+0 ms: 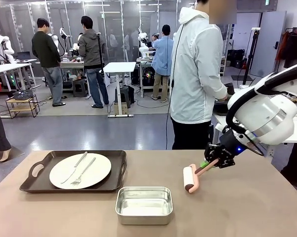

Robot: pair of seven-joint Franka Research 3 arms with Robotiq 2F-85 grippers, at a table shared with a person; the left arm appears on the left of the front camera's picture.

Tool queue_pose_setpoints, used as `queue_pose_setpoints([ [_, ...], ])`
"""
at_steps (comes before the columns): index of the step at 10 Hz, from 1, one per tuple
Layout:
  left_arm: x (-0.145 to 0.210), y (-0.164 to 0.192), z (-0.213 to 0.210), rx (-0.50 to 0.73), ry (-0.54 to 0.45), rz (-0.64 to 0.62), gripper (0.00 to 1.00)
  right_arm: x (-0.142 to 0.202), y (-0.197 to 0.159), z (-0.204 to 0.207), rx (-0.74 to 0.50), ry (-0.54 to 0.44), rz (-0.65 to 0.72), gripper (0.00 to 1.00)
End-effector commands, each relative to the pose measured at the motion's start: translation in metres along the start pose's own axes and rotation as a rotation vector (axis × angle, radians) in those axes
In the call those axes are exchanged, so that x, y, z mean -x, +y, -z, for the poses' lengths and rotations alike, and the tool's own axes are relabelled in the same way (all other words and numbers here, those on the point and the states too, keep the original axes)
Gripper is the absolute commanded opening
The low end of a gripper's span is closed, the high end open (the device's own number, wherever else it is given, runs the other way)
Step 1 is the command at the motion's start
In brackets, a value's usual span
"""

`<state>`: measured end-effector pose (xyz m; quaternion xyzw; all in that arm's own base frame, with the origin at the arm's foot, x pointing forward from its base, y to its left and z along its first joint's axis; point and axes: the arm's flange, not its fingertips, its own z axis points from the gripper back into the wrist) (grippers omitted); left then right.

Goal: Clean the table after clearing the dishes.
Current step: When the left (or right) Handle tray is removed, use the left hand (or right hand) to clean the left (or right) side of the table with the Lint Roller.

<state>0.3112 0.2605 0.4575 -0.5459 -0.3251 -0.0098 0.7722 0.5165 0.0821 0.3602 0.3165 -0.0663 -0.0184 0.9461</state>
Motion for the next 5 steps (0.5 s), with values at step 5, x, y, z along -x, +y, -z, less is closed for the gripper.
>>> queue_pose_setpoints([
  [5,0.0,-0.002,-0.003,0.006,-0.008,0.006,1.0,-0.009,-0.052,-0.046,0.197,0.121,0.042,0.2],
])
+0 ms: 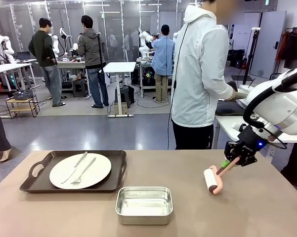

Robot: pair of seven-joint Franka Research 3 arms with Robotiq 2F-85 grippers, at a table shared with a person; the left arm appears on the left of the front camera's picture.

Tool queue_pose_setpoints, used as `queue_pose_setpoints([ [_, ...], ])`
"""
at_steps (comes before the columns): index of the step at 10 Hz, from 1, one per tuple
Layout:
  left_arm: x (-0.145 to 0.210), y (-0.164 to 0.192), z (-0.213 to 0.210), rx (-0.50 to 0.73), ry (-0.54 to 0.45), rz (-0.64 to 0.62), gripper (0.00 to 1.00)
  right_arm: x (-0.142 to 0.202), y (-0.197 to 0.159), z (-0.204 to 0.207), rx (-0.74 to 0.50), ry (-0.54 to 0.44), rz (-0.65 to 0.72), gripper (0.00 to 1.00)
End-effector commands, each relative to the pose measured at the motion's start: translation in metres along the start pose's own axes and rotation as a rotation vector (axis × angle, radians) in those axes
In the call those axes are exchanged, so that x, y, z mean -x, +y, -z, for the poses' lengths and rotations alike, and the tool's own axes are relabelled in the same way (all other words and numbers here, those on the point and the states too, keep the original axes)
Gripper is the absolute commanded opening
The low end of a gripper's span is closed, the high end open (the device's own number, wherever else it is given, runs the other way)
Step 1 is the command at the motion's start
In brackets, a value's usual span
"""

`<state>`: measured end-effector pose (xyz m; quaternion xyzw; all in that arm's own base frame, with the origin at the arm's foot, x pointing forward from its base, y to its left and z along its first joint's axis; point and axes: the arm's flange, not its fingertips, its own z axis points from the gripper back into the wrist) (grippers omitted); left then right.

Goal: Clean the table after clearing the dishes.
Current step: When the left (or right) Handle tray is removed, use the left hand (or right hand) to clean the left (or right) side of the table with the Lint Roller.

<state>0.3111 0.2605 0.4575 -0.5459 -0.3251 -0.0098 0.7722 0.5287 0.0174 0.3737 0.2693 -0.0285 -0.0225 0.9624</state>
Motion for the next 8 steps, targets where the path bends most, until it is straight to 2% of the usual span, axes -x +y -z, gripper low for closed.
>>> queue_pose_setpoints([
  [1,0.0,-0.002,-0.003,0.006,-0.008,0.006,1.0,0.01,-0.014,-0.005,0.13,0.041,0.033,0.2],
  [8,0.0,-0.002,-0.003,0.006,-0.008,0.006,1.0,0.01,-0.05,-0.05,0.435,0.091,0.086,0.2],
])
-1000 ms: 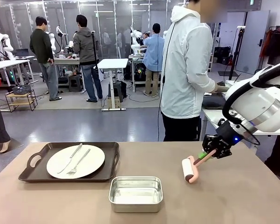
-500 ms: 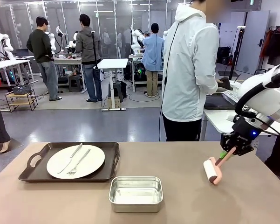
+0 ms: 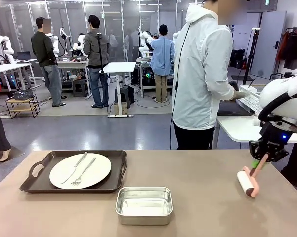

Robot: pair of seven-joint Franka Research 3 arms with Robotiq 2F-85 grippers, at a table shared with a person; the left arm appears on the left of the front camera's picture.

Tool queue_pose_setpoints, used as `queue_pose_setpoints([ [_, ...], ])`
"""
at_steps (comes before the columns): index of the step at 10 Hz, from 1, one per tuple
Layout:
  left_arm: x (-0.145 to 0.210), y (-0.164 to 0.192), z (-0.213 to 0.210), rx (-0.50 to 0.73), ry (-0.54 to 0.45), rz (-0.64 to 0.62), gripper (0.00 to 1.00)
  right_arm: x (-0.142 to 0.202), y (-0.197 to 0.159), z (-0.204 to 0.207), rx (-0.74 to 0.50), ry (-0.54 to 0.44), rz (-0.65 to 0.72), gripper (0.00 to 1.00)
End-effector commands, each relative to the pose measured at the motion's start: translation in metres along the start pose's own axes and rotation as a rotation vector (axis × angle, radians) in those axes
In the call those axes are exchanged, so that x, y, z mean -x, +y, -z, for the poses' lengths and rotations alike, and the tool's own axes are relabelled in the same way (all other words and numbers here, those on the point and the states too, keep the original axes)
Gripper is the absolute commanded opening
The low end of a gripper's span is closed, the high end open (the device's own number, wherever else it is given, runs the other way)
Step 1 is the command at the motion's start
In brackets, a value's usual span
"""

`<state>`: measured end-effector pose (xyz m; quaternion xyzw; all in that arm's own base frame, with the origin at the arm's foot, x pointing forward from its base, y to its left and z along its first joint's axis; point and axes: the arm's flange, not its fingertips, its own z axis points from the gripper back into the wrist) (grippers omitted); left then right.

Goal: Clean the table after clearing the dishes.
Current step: When the left (or right) Handle tray is removed, use the left hand (or right hand) to clean the left (or right) side of the table with the Lint Roller.

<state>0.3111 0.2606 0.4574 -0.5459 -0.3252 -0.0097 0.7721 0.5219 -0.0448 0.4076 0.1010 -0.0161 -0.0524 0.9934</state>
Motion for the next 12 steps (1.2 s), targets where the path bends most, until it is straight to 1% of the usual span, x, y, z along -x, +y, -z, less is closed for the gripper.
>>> queue_pose_setpoints([
  [1,0.0,-0.002,-0.003,0.006,-0.008,0.006,1.0,0.006,-0.016,0.013,0.117,0.118,0.009,0.2],
  [4,0.0,-0.002,-0.003,0.006,-0.008,0.006,1.0,0.003,-0.023,0.0,0.202,0.123,0.059,0.2],
  [6,0.0,-0.002,-0.003,0.006,-0.008,0.006,1.0,0.006,-0.021,-0.015,0.225,0.112,0.064,0.2],
  [7,0.0,-0.002,-0.003,0.006,-0.008,0.006,1.0,0.009,-0.017,-0.026,0.201,0.096,0.055,0.2],
  [11,0.0,-0.002,-0.003,0.006,-0.008,0.006,1.0,0.032,0.009,-0.09,0.234,0.008,-0.01,0.2],
  [12,0.0,-0.002,-0.003,0.006,-0.008,0.006,1.0,0.035,0.017,-0.088,0.245,-0.003,-0.027,0.2],
])
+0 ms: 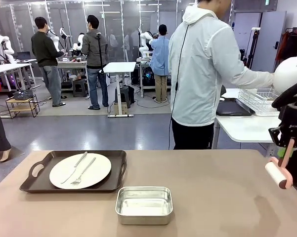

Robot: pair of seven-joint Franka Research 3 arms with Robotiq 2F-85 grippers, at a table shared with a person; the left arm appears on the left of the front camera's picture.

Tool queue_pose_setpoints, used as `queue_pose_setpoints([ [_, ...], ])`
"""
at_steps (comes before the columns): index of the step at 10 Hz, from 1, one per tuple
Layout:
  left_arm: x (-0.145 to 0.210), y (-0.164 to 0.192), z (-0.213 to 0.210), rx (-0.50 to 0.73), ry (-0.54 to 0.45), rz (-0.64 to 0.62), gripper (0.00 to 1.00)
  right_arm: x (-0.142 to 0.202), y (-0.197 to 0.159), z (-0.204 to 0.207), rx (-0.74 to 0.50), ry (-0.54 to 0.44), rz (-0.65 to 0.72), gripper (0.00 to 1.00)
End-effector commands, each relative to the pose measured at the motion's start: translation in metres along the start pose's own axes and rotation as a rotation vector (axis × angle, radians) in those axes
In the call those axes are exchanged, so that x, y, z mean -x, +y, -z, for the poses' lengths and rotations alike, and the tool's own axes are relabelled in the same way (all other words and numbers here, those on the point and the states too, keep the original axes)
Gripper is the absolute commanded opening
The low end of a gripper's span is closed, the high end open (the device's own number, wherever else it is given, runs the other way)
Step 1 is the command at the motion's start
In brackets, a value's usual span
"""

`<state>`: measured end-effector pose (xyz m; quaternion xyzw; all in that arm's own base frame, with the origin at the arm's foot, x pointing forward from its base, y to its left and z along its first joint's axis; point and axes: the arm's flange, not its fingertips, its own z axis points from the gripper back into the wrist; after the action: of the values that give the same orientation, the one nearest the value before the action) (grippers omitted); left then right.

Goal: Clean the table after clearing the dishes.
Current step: When the left (or right) Handle tray is removed, use the left hand (or right hand) to clean the left (or right) side of the table with the Lint Roller.

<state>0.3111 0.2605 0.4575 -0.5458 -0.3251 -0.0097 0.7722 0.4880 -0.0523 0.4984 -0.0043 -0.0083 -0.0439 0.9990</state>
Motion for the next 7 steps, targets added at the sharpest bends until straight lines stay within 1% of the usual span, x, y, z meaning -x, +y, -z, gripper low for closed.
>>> queue_pose_setpoints([
  [1,0.0,-0.002,-0.003,0.006,-0.008,0.006,1.0,0.004,0.016,0.003,0.019,-0.034,-0.013,0.2],
  [2,0.0,-0.002,-0.003,0.006,-0.008,0.006,1.0,0.004,0.023,0.008,0.005,-0.043,-0.017,0.2],
  [3,0.0,-0.002,-0.003,0.006,-0.008,0.006,1.0,0.003,0.007,-0.007,0.002,-0.014,-0.015,0.2],
  [7,0.0,-0.002,-0.003,0.006,-0.008,0.006,1.0,0.003,0.007,-0.007,0.002,-0.014,-0.015,0.2],
])
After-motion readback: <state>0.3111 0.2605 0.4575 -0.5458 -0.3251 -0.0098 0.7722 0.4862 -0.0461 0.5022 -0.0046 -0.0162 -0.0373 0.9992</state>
